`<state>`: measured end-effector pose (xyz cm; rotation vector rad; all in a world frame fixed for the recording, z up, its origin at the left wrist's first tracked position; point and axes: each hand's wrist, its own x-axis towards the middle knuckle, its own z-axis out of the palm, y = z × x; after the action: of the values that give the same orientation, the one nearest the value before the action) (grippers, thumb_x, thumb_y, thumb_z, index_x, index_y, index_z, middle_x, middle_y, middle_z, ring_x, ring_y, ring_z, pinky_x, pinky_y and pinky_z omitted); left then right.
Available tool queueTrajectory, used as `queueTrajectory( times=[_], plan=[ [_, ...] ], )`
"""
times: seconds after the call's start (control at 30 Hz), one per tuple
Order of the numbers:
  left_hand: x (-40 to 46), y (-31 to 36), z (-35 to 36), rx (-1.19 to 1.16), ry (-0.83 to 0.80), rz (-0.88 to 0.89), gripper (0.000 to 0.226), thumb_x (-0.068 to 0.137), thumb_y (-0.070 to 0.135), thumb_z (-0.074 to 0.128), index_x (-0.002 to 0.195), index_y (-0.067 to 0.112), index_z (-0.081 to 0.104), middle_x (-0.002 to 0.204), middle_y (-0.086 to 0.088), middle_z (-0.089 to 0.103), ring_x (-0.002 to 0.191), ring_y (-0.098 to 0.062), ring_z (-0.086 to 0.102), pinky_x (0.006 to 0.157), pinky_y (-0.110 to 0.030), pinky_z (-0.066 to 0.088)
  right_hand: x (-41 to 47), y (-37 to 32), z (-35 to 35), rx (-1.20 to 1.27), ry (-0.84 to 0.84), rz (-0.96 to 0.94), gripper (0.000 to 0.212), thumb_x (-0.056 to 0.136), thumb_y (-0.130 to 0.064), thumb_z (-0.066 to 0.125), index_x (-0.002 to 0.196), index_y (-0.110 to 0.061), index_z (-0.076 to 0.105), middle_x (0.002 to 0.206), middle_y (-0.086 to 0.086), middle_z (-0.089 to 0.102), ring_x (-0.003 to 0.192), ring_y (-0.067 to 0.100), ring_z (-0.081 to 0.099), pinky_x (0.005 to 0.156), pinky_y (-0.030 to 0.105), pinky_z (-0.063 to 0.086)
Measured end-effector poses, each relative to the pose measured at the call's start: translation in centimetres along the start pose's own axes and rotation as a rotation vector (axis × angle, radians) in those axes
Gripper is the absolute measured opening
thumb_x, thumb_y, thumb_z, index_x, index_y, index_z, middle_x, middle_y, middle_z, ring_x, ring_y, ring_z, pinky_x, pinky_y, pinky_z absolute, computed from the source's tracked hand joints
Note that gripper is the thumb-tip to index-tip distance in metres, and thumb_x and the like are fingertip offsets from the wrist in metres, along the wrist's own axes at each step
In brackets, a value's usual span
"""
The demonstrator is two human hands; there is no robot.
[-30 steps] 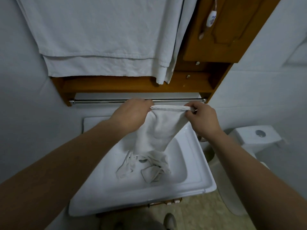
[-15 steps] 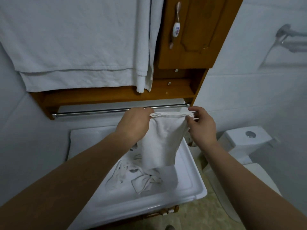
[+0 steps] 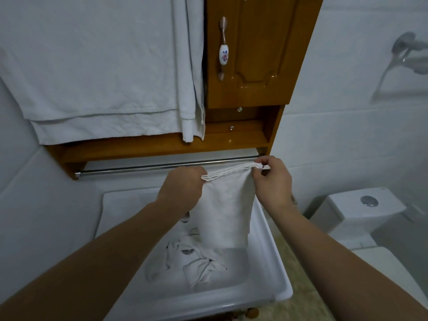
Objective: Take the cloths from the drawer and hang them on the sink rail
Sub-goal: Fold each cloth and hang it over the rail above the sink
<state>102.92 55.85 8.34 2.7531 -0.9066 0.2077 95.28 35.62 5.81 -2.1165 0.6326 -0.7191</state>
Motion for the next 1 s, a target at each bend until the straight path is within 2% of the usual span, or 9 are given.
queueTrajectory(
  times=[0.13,0.27,0.4,0.5,0.6,0.67,0.87,0.9,1.0],
  plan=[
    [1.6,0.3,0.4,0.012,0.006,0.018,0.016,0.097,0.015,0.047,0.095,0.019,0.063,0.090,-0.003,0.066,0.076,-0.018,0.053,0.068,-0.027,0.041,2.1,0.9,0.5,-0.018,0.034,-0.046,0.011,0.096,-0.025,0.059,0.102,-0.035,0.057,0.103,-0.014,0.052,0.086,0.008,0.057,0.074,0.014,0.040],
    [2.5,0.5,1.5,-0.018,0.091,0.047,0.021,0.100,0.023,0.048,0.099,0.017,0.067,0.087,-0.004,0.068,0.075,-0.021,0.059,0.070,-0.030,0.046,2.8,1.9,1.3,-0.026,0.081,-0.044,0.014,0.096,-0.026,0.059,0.099,-0.039,0.053,0.099,-0.016,0.049,0.081,0.006,0.054,0.069,0.009,0.035],
    [5.4,0.0,3.3,-0.184,0.062,-0.068,0.017,0.097,0.026,0.055,0.099,0.017,0.069,0.085,-0.003,0.068,0.074,-0.018,0.056,0.070,-0.029,0.045,4.1,3.8,2.3,-0.056,0.066,-0.051,0.013,0.096,-0.024,0.061,0.105,-0.033,0.058,0.104,-0.015,0.049,0.080,0.001,0.052,0.070,0.003,0.032],
    [7.6,-0.4,5.0,-0.242,0.096,-0.076,0.015,0.097,0.023,0.055,0.094,0.018,0.069,0.078,0.002,0.061,0.073,-0.018,0.056,0.065,-0.027,0.038,5.0,5.1,3.0,-0.089,0.079,-0.071,0.014,0.096,-0.023,0.063,0.108,-0.028,0.061,0.106,-0.015,0.049,0.082,-0.001,0.052,0.071,-0.001,0.031],
    [9.6,-0.4,6.7,-0.251,0.127,-0.002,0.018,0.098,0.017,0.052,0.100,0.014,0.069,0.084,-0.003,0.065,0.073,-0.019,0.054,0.064,-0.027,0.037,6.8,5.8,3.9,-0.104,0.168,-0.052,0.011,0.095,-0.024,0.062,0.106,-0.026,0.062,0.105,-0.013,0.051,0.080,-0.002,0.052,0.067,-0.001,0.031],
    [10.8,-0.3,8.0,-0.208,0.142,0.053,0.020,0.097,0.013,0.051,0.108,0.012,0.067,0.090,-0.009,0.067,0.077,-0.023,0.058,0.066,-0.031,0.043,7.9,6.3,4.6,-0.098,0.231,-0.063,0.012,0.095,-0.025,0.061,0.107,-0.024,0.063,0.108,-0.009,0.054,0.084,0.003,0.051,0.074,0.002,0.034],
    [13.3,-0.4,11.7,-0.074,0.156,0.206,0.025,0.088,0.002,0.062,0.112,0.004,0.066,0.092,-0.018,0.068,0.071,-0.033,0.062,0.062,-0.037,0.052,11.1,9.0,7.3,-0.069,0.332,-0.111,0.013,0.096,-0.021,0.059,0.109,-0.019,0.059,0.118,0.000,0.051,0.093,0.006,0.049,0.084,0.022,0.051],
    [13.7,-0.5,12.2,-0.029,0.164,0.219,0.025,0.086,0.001,0.065,0.111,0.004,0.067,0.091,-0.018,0.068,0.068,-0.033,0.062,0.060,-0.037,0.054,11.5,9.6,7.9,-0.062,0.341,-0.122,0.013,0.096,-0.021,0.059,0.109,-0.019,0.059,0.118,0.001,0.050,0.092,0.005,0.048,0.084,0.022,0.051],
    [14.5,-0.9,13.5,0.078,0.251,0.307,0.027,0.072,-0.002,0.077,0.098,0.004,0.071,0.078,-0.015,0.067,0.050,-0.028,0.059,0.044,-0.032,0.051,12.2,11.2,9.8,-0.105,0.353,-0.197,0.010,0.094,-0.020,0.061,0.104,-0.019,0.060,0.112,0.001,0.053,0.087,-0.002,0.042,0.078,0.009,0.040]
  ],
)
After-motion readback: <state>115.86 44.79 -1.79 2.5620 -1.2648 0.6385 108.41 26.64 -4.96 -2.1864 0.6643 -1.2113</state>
